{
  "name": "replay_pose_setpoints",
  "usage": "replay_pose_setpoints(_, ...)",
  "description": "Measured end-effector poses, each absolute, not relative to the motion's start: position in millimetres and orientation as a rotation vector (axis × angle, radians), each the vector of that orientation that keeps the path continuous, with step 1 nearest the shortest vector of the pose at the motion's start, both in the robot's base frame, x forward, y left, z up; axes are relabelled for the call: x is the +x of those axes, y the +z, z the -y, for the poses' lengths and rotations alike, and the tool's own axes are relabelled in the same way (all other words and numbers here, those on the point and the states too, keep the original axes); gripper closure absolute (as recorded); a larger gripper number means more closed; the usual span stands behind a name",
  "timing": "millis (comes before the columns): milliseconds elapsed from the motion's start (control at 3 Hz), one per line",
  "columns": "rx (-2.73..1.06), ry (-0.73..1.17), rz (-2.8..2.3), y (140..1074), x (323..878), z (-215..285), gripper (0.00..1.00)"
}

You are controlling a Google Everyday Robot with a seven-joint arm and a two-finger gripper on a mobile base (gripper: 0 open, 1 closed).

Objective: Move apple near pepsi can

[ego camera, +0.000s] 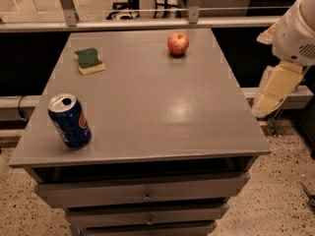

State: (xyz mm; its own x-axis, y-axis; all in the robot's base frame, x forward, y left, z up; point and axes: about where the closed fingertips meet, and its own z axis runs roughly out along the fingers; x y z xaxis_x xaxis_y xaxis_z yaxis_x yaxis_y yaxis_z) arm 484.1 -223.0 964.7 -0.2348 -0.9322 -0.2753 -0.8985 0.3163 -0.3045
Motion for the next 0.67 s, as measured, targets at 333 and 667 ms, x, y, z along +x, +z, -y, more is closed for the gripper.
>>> replay_pose_setpoints(333, -1.535, -0.099, -2.132, 942, 547, 227, 0.00)
replay_pose_setpoints(667, -1.432, -0.030, -2.051, 925, 618, 220, 0.00)
